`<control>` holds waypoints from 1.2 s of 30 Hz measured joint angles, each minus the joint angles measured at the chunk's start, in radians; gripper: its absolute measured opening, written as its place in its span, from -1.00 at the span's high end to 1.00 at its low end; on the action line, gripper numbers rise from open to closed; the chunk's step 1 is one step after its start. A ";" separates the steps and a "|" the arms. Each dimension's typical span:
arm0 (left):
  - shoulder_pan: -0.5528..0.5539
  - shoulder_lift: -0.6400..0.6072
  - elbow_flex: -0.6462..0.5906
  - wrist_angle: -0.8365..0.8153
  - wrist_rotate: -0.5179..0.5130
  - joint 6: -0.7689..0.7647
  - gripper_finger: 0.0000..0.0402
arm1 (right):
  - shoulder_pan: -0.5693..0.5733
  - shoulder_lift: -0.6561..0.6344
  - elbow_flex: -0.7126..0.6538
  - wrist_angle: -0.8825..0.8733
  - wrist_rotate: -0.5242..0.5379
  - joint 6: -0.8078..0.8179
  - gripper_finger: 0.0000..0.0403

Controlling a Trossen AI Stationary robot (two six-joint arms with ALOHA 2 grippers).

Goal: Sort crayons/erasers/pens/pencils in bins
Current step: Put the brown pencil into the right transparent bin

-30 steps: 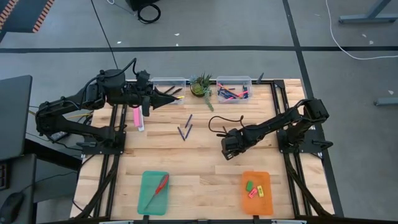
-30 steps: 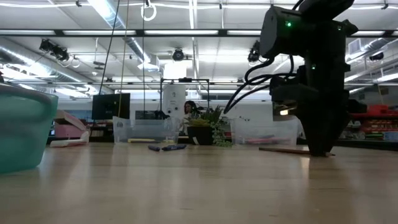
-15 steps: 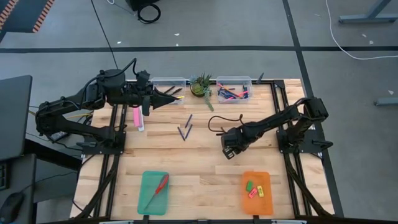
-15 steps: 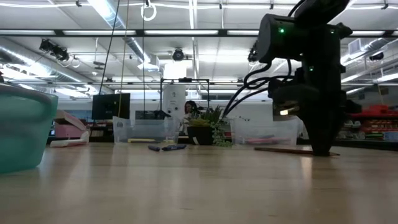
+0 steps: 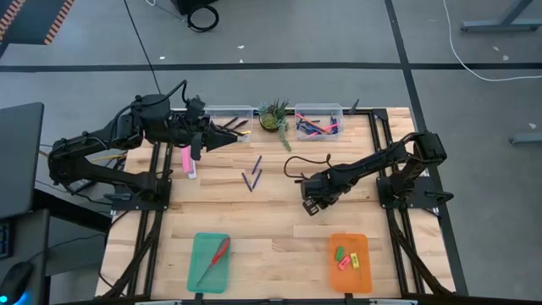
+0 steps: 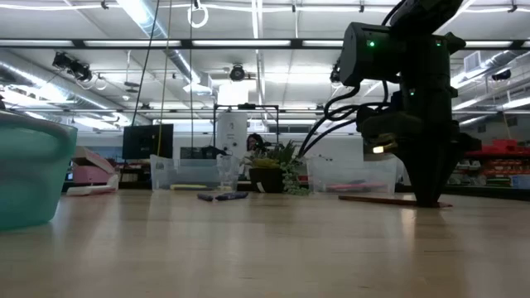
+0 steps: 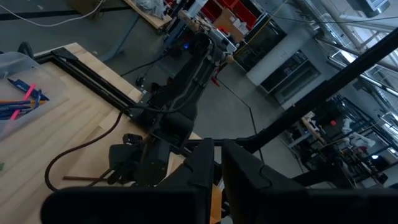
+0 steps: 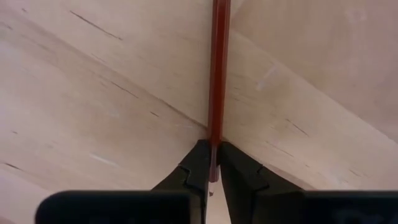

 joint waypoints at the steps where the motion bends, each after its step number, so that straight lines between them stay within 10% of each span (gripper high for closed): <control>1: 0.000 0.000 0.000 0.000 0.000 0.004 0.82 | 0.000 0.000 0.001 -0.001 0.000 0.006 0.80; 26: 0.034 0.002 0.000 -0.001 0.000 0.212 0.81 | -0.005 -0.016 0.359 -0.246 0.178 0.041 0.97; 36: 0.034 0.002 0.000 0.000 -0.005 0.225 0.79 | -0.169 -0.016 0.313 -0.145 0.084 -0.029 0.85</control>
